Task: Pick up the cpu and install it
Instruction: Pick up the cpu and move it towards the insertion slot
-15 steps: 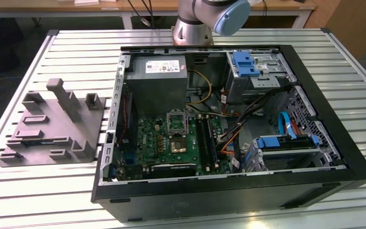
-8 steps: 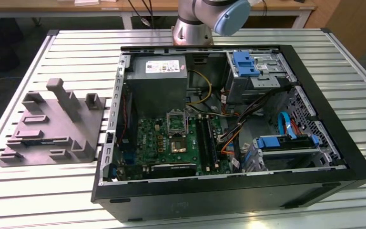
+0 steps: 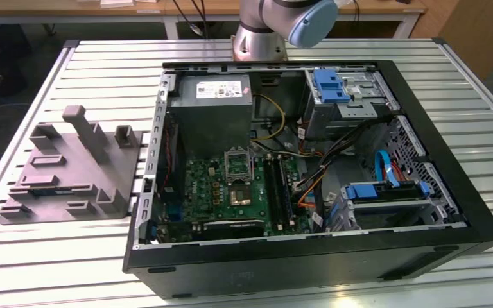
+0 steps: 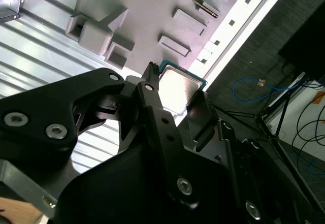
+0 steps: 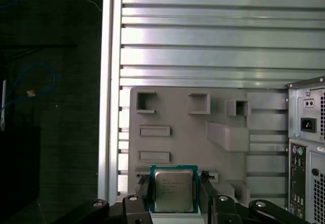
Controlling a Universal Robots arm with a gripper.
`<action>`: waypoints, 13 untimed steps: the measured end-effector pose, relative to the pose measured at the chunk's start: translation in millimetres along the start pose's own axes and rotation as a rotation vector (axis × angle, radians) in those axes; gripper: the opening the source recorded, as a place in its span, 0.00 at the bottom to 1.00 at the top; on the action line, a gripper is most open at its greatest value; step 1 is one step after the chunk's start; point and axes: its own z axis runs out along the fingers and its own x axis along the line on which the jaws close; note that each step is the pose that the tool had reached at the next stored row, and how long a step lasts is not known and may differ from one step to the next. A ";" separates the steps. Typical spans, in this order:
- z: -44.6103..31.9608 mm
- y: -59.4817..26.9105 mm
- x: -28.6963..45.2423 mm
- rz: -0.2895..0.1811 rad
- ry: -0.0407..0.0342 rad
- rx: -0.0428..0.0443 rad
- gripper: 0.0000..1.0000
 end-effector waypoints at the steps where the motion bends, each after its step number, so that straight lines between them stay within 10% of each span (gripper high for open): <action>1: 0.0 0.0 -0.1 0.000 -0.0001 0.0000 0.47; 13: 0.0 0.0 -10.7 0.000 0.0000 0.0000 0.47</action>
